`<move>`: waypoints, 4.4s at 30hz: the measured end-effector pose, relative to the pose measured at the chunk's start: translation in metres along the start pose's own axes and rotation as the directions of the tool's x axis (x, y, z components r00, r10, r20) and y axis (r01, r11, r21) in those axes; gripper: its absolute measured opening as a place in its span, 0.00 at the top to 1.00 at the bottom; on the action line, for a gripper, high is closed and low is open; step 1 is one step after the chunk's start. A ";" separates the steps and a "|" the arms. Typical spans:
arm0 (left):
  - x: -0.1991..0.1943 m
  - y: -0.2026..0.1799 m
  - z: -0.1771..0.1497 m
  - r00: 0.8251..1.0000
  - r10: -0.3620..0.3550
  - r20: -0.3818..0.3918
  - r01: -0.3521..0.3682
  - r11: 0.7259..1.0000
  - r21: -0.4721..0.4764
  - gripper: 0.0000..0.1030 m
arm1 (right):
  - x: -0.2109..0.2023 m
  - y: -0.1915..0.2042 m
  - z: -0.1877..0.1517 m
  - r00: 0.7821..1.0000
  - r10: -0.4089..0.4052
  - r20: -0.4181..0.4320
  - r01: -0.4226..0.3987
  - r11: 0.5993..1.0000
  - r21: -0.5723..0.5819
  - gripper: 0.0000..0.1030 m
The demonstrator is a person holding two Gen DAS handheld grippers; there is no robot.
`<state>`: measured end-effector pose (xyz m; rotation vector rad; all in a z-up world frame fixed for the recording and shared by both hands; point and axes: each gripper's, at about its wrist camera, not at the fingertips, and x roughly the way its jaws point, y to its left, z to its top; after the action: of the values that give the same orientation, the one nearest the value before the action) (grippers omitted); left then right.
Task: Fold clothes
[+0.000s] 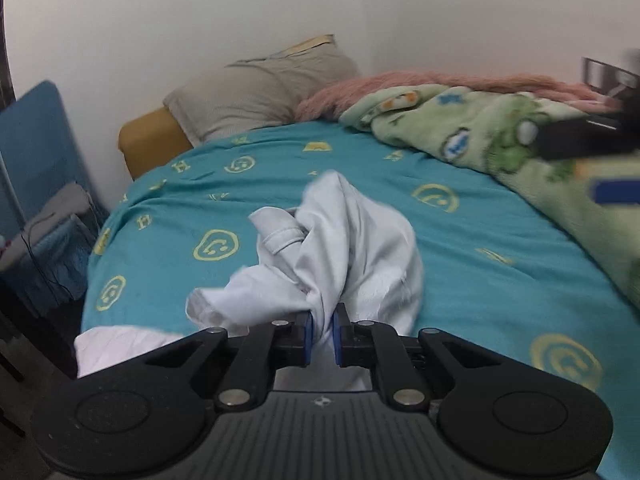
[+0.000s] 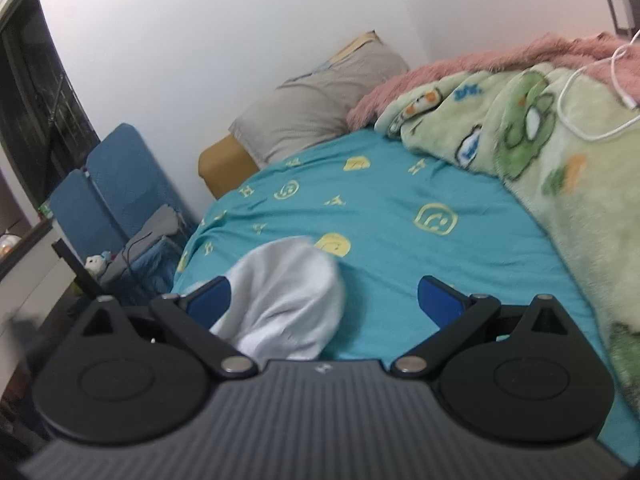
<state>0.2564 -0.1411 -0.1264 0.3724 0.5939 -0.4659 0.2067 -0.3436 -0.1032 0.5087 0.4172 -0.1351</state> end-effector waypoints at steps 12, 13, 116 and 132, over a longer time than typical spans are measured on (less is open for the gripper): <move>-0.083 -0.021 -0.089 0.970 -0.119 -0.211 0.105 0.992 -0.076 0.80 | -0.038 0.017 -0.016 0.985 0.019 -0.171 -0.041 0.992 -0.123 0.19; -0.089 -0.019 -0.089 0.973 -0.126 -0.195 0.112 0.990 -0.080 0.77 | -0.043 0.013 -0.015 0.984 0.013 -0.175 -0.030 0.995 -0.097 0.24; -0.007 -0.074 0.026 0.980 -0.072 -0.187 0.186 0.670 0.719 0.20 | -0.009 -0.033 0.014 0.992 0.027 -0.126 -0.003 0.982 0.190 0.28; -0.006 -0.034 0.176 0.959 0.243 0.147 -0.277 0.915 0.295 0.24 | -0.036 0.012 -0.006 0.997 0.029 0.074 -0.029 1.000 -0.010 0.28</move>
<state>0.3123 -0.2484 0.0060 0.7166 0.3568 -0.3195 0.1744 -0.3299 -0.0873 0.4995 0.3378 -0.1235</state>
